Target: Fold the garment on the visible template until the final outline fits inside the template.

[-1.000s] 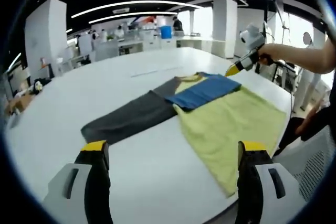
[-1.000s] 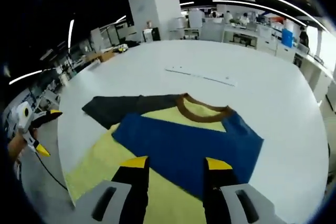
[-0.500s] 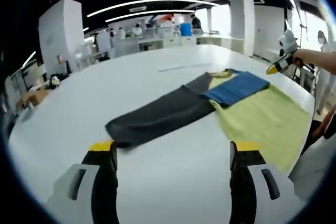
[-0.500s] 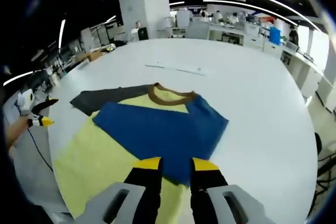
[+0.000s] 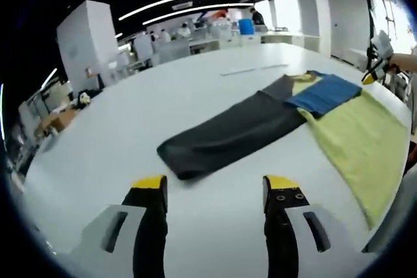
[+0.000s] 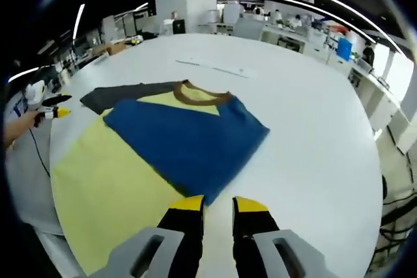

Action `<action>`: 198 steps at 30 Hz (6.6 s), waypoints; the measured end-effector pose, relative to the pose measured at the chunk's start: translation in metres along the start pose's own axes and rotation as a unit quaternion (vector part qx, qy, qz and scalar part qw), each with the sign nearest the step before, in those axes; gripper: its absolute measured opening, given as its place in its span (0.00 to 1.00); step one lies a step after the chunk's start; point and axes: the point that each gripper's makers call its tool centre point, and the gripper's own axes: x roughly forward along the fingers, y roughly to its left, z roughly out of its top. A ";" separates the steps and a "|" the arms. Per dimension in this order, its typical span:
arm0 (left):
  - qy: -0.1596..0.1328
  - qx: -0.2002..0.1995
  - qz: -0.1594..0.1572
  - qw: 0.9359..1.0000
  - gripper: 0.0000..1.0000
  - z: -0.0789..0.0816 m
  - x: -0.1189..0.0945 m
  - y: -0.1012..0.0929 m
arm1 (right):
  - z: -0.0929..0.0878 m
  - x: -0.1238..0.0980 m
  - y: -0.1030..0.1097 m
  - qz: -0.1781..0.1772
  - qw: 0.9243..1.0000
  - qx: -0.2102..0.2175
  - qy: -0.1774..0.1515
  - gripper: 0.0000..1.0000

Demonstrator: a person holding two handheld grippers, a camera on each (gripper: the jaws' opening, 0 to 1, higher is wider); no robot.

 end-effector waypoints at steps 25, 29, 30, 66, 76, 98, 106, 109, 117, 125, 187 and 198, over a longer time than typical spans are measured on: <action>0.035 -0.017 0.031 0.999 0.23 -0.015 0.043 0.030 | -0.014 0.023 0.002 0.009 0.996 -0.091 0.017 0.01; 0.033 -0.024 0.033 0.999 0.15 -0.015 0.046 0.032 | -0.014 0.022 0.000 0.005 0.995 -0.100 0.013 0.00; 0.036 -0.030 0.030 0.998 0.14 -0.017 0.047 0.031 | -0.014 0.022 0.001 0.004 0.995 -0.099 0.012 0.00; 0.033 -0.088 0.048 0.994 0.00 -0.015 0.048 0.040 | -0.028 0.013 -0.028 -0.055 0.998 0.001 0.030 0.00; 0.007 -0.096 0.048 0.994 0.00 0.008 0.039 0.023 | -0.027 0.013 -0.026 -0.052 0.998 -0.010 0.029 0.00; -0.002 -0.017 -0.036 0.999 0.00 0.042 0.074 -0.062 | -0.024 0.004 -0.018 -0.051 0.999 0.019 0.004 0.00; 0.029 -0.003 -0.050 0.998 0.01 0.024 0.081 -0.073 | -0.024 0.005 -0.019 -0.046 0.999 0.028 -0.002 0.00; 0.024 0.000 -0.051 0.998 0.03 0.026 0.080 -0.072 | -0.023 0.005 -0.019 -0.047 0.999 0.012 -0.002 0.00; -0.009 -0.002 -0.062 0.998 0.26 0.036 0.074 -0.073 | -0.019 0.001 -0.022 -0.051 0.999 -0.002 -0.014 0.05; -0.041 -0.039 -0.084 0.995 0.44 0.051 0.064 -0.078 | -0.011 -0.011 -0.029 -0.049 0.997 0.039 -0.047 0.20; 0.032 -0.123 -0.035 0.991 0.17 0.021 0.065 -0.043 | 0.025 -0.076 0.082 0.112 0.982 -0.002 -0.151 0.94; 0.033 -0.126 -0.041 0.991 0.13 0.025 0.067 -0.045 | 0.020 -0.074 0.083 0.110 0.984 0.006 -0.144 0.91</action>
